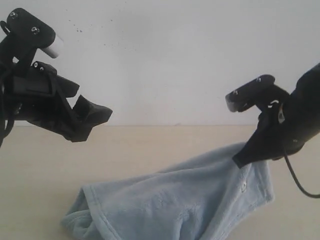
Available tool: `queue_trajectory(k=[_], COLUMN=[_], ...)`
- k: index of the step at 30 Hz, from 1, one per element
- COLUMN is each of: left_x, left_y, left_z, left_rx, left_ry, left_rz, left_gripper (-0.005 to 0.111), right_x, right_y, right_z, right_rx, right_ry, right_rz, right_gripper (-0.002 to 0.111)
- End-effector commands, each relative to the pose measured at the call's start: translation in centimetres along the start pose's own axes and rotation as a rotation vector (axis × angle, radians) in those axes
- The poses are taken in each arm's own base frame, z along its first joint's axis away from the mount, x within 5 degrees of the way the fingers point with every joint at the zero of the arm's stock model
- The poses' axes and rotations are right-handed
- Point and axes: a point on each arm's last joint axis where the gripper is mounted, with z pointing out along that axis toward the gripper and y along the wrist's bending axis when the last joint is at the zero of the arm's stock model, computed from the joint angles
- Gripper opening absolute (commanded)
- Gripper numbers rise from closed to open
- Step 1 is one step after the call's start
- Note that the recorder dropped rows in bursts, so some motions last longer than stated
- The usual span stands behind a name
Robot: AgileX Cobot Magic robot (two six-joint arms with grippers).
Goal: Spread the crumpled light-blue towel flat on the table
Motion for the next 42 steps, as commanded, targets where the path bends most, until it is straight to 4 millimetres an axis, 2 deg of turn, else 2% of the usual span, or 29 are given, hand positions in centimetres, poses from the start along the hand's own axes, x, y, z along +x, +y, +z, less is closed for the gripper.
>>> queue_trajectory(k=[1,5,11,14,19,24,27,31,33,36,38,42], left_x=[-0.1,-0.1,0.0,0.0,0.0,0.0,-0.1,-0.3,-0.2,0.1,0.3,0.7], left_y=[0.2,0.2,0.1,0.1,0.0,0.1,0.2,0.3,0.5,1.2,1.9,3.0], left_z=[0.0,0.0,0.0,0.0,0.0,0.0,0.0,0.0,-0.1,-0.1,-0.2,-0.4], left_rx=[-0.022,-0.022,-0.014,-0.009,-0.008,-0.012,-0.021,-0.036,-0.043,-0.064,-0.083,-0.12], left_ry=[-0.02,-0.02,-0.011,-0.005,-0.003,-0.009,-0.019,-0.039,-0.039,-0.027,-0.018,-0.012], left_rz=[0.002,0.002,0.001,0.001,-0.02,-0.02,-0.02,-0.02,-0.023,-0.035,-0.054,-0.146], left_gripper=[0.075,0.075,0.075,0.075,0.075,0.075,0.075,0.075,0.075,0.075,0.075,0.075], right_x=[-1.6,-1.2,0.6,1.3,0.5,-1.3,-3.3,-6.3,-6.8,-6.3,-5.6,-2.5], right_y=[-2.0,-4.5,-8.9,-9.7,-7.9,-3.5,-1.1,2.2,3.0,3.2,3.1,3.4], right_z=[-3.2,-3.8,-1.5,-0.5,0.1,-0.9,-3.4,-9.3,-12.0,-13.9,-14.2,-12.7], right_rx=[0.105,0.241,0.302,0.287,0.127,-0.054,-0.068,-0.089,-0.094,-0.109,-0.126,-0.185], right_ry=[-0.05,0.023,0.084,0.106,0.051,-0.016,-0.146,-0.361,-0.44,-0.459,-0.395,-0.048], right_rz=[-0.035,-0.059,0.125,0.215,0.322,-0.028,-0.173,-0.357,-0.388,-0.384,-0.356,-0.343], right_gripper=[0.0,0.0,0.0,0.0,0.0,0.0,0.0,0.0,0.0,0.0,0.0,0.0])
